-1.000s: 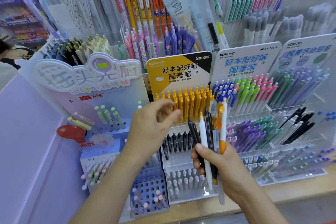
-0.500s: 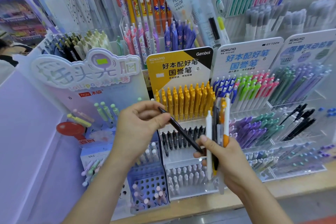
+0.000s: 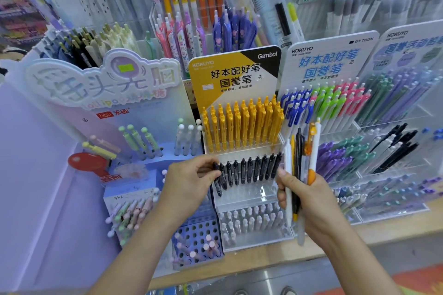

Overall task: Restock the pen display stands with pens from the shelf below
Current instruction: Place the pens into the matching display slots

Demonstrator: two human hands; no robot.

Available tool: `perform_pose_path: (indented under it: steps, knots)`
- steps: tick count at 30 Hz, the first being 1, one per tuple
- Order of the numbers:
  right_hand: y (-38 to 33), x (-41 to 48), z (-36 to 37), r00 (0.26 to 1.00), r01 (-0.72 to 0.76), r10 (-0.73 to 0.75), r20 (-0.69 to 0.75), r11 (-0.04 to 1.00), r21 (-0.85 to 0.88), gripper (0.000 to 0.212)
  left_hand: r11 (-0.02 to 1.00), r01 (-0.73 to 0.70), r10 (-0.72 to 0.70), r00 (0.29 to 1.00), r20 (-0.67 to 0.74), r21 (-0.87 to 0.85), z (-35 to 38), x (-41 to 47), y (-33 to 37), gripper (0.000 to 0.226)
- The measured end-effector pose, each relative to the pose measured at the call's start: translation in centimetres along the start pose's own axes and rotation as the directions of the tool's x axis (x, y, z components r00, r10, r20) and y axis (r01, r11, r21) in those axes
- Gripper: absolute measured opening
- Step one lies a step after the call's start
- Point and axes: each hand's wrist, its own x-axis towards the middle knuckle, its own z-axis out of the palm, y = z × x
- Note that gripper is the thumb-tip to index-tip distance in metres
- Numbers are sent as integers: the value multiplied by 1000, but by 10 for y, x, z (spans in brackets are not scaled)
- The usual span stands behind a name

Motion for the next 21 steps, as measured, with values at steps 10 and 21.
perform_pose_path:
  steps: [10,21]
  knots:
    - [0,1,-2,999,-39,39,23,999,-26,22,928,-236,219,972,89,289,15,11,-20,20]
    - [2,-1,6,981,-119,101,165,988,102,20,871,-324,271,944,191,370,19,26,-23,9]
